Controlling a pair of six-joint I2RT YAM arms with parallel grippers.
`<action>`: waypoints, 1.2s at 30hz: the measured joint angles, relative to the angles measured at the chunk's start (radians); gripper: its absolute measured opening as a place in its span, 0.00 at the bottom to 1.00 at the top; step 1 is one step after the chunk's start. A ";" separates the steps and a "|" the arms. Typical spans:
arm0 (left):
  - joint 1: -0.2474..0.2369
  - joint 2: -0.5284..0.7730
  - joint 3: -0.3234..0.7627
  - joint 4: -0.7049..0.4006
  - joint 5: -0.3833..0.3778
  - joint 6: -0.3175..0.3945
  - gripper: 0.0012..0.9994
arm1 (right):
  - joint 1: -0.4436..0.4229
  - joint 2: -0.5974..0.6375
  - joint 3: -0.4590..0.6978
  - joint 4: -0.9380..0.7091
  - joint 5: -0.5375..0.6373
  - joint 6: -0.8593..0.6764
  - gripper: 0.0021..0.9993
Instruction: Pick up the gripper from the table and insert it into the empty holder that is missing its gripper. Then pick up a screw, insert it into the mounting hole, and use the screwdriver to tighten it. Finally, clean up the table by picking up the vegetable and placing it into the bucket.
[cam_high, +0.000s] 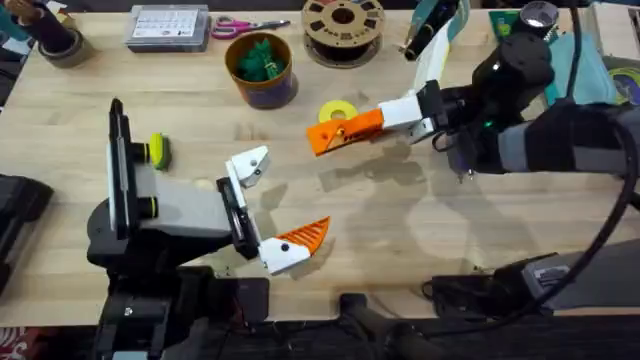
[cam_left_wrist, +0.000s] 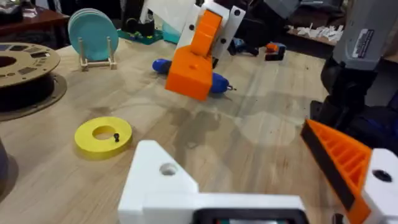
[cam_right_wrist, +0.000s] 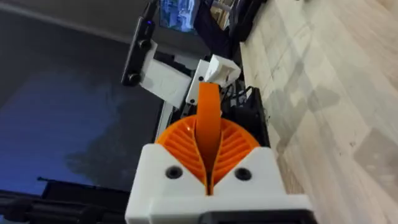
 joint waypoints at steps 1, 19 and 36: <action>0.000 0.000 0.000 0.000 0.000 0.000 0.99 | 0.000 0.000 -0.002 0.002 -0.001 0.008 0.01; 0.000 0.000 0.000 0.000 0.000 0.000 0.99 | 0.100 0.000 -0.002 0.003 0.001 0.007 0.01; 0.000 0.000 0.000 0.000 0.000 0.000 0.99 | 0.210 0.025 -0.002 -0.003 0.111 0.001 0.01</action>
